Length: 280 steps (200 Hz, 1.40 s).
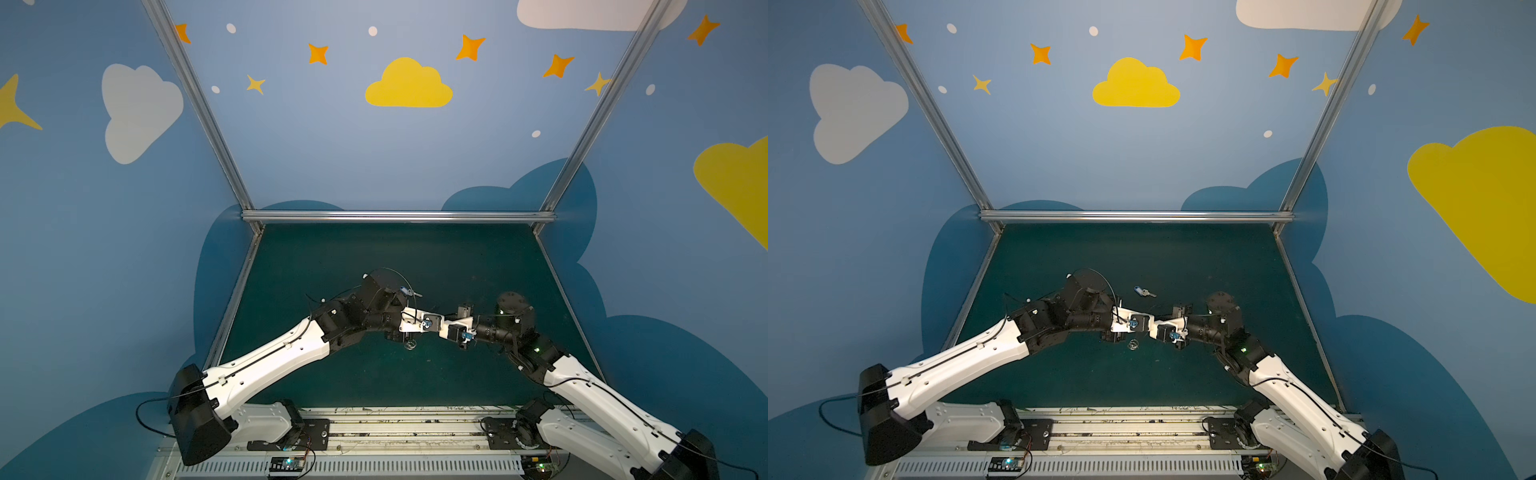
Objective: Put the keys on the keyring
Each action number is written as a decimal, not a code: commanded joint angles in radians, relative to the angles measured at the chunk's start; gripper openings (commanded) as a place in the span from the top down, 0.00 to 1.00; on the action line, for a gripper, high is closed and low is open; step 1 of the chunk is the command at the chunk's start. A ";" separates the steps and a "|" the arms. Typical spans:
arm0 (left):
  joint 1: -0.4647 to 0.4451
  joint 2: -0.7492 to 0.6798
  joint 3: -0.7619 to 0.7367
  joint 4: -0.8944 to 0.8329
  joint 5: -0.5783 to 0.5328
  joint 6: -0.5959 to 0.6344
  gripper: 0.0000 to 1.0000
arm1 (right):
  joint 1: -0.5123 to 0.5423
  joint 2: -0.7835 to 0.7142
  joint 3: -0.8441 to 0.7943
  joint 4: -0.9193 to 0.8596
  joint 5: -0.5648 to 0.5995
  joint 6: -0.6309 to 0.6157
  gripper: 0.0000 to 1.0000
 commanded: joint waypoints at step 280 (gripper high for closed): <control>0.133 -0.127 -0.247 0.611 0.349 -0.495 0.97 | -0.038 -0.054 0.006 0.208 -0.062 0.523 0.79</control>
